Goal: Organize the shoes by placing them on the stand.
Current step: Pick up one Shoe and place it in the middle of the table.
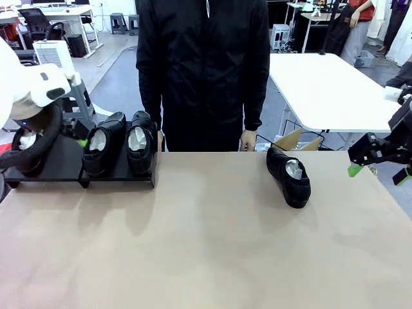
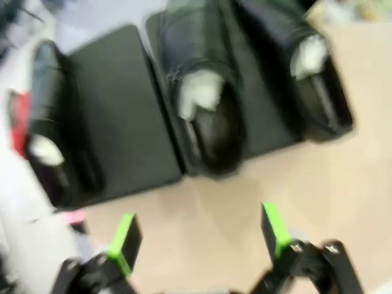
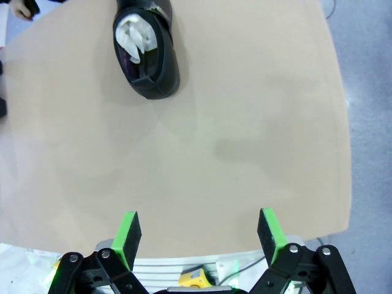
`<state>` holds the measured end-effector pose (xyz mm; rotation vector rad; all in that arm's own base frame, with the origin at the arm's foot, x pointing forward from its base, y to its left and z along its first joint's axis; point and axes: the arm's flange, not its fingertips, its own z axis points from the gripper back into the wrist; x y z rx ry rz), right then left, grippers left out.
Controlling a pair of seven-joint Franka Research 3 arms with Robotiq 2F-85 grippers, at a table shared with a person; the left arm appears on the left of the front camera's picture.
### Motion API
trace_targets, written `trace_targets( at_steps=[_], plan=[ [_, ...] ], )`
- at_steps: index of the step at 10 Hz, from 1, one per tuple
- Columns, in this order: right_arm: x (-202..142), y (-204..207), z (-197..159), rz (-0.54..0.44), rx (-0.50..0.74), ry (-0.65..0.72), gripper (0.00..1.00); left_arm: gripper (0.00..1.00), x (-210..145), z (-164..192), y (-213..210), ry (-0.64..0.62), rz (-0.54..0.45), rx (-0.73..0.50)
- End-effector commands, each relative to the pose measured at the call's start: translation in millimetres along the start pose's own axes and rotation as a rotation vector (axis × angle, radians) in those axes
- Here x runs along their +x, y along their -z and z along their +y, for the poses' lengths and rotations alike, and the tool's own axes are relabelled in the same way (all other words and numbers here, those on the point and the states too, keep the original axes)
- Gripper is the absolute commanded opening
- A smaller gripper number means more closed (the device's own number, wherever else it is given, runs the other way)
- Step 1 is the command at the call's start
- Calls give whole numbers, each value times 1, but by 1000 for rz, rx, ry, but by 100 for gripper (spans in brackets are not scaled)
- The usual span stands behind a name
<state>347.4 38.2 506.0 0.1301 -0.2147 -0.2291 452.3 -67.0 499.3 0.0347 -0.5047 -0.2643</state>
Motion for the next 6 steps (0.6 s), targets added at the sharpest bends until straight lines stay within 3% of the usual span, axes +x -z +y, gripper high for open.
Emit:
trace_targets(
  at_steps=[1,2,3,5,6],
  plan=[
    [0,-1,-1,-1,0,-10,100,100,-5,16,-32,39,86,-11],
    [0,-1,-1,-1,0,-10,100,100,4,20,-21,4,54,88],
    [0,-1,-1,-1,0,-10,100,100,-6,-7,-14,23,55,-25],
    [0,0,0,0,0,0,100,100,-6,3,-24,22,73,3],
    [6,7,6,41,45,-125,100,100,-20,-12,-34,-76,138,-138]
  ],
)
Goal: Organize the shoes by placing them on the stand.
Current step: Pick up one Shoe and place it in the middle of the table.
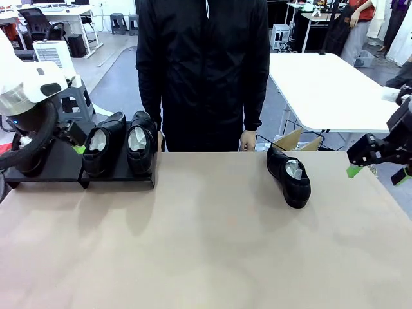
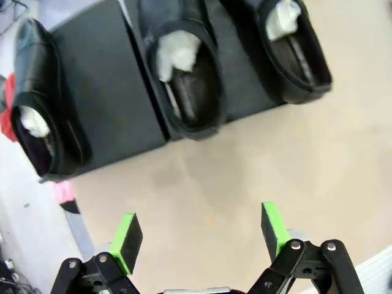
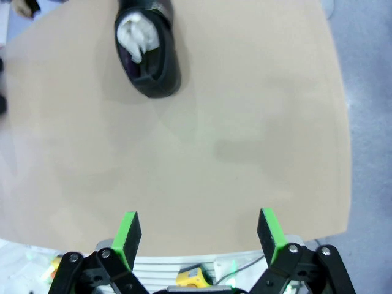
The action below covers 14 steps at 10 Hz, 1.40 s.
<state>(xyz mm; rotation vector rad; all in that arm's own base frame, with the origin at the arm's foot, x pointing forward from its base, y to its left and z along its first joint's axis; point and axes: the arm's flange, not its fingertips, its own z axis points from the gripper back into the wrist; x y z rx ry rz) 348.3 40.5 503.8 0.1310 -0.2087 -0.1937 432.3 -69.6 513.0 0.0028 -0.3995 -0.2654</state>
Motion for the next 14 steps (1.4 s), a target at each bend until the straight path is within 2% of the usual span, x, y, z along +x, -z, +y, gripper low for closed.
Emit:
trace_targets(
  at_steps=[1,2,4,5,6,7,9,11,14],
  plan=[
    [14,4,11,34,48,-150,100,100,-24,-18,-25,-186,80,-179],
    [23,4,27,38,32,-222,100,100,-35,-23,-32,-287,146,-225],
    [53,24,65,109,7,-371,100,100,-47,-21,-28,-380,184,-220],
    [69,42,80,140,-23,-403,100,100,-47,-17,-24,-394,157,-190],
    [80,60,97,132,-65,-438,100,100,-42,-28,-31,-297,199,-230],
    [90,77,113,107,-110,-452,100,100,-42,-28,-31,-297,199,-230],
    [106,109,134,68,-139,-443,100,100,-42,-28,-31,-297,199,-230],
    [117,131,142,59,-133,-378,100,100,-42,-28,-31,-297,199,-230],
    [118,163,143,95,-115,-304,100,100,-42,-28,-31,-297,199,-230]
  ],
)
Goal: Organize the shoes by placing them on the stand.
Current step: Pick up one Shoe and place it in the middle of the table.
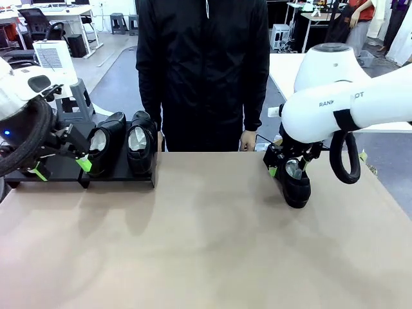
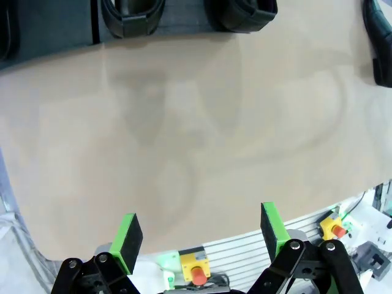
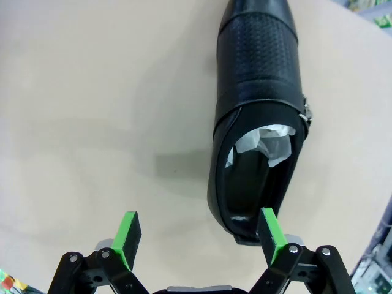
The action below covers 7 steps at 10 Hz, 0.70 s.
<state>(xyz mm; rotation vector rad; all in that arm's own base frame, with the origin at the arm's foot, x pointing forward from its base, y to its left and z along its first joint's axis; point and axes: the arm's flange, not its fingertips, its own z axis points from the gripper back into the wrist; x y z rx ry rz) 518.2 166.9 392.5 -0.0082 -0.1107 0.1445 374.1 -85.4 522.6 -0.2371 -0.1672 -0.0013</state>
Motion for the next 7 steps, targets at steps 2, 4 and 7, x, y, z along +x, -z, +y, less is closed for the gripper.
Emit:
trace_targets(
  at_steps=[2,4,7],
  plan=[
    [-1,-9,-1,-14,-2,-23,100,100,2,1,-1,13,2,-16],
    [0,0,0,1,0,-3,100,100,2,1,-1,13,2,-16],
    [30,24,3,-40,1,35,100,100,2,1,-1,13,2,-16]
  ],
)
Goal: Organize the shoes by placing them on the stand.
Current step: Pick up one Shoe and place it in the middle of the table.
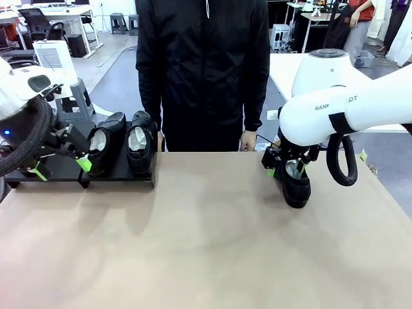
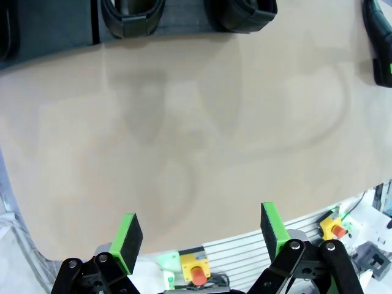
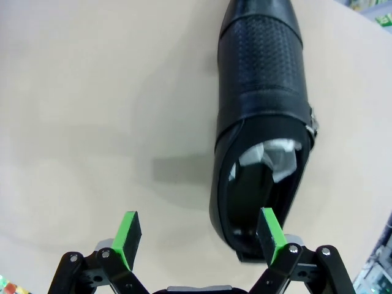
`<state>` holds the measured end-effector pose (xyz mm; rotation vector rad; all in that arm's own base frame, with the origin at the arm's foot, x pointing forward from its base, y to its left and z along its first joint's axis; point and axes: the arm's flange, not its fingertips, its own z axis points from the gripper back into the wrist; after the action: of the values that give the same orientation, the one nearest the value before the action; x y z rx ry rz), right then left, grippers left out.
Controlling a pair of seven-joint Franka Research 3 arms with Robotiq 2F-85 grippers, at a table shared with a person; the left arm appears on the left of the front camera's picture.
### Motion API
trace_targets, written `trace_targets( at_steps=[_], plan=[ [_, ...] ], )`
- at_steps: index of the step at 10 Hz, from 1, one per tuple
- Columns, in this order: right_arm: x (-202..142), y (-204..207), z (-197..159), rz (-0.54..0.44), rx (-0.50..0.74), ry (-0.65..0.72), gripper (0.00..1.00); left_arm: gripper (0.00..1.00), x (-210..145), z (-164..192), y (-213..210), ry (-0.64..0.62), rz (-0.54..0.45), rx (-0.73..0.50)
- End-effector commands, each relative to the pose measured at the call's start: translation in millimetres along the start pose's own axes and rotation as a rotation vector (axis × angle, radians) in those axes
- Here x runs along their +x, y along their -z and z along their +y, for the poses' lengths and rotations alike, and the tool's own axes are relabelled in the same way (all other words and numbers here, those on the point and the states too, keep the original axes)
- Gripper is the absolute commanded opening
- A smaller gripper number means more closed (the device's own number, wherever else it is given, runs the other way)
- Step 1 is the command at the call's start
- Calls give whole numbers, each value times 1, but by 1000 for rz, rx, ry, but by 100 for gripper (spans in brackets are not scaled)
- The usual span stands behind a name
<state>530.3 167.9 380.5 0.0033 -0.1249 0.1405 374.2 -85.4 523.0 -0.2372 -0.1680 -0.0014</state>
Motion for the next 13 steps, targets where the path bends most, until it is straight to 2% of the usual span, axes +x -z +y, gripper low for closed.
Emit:
trace_targets(
  at_steps=[1,6,9,11,12,13],
  plan=[
    [27,22,3,-38,-15,37,100,100,2,1,0,13,3,-16],
    [40,49,1,6,-14,54,100,100,2,1,0,13,3,-16],
    [38,48,0,-5,-41,70,46,100,2,1,0,13,3,-16],
    [31,42,-1,23,-47,117,10,100,2,1,0,13,3,-16],
    [29,42,-3,45,-44,130,0,100,2,1,0,13,3,-16],
    [30,45,-5,64,-50,143,0,100,2,1,0,13,3,-16]
  ],
)
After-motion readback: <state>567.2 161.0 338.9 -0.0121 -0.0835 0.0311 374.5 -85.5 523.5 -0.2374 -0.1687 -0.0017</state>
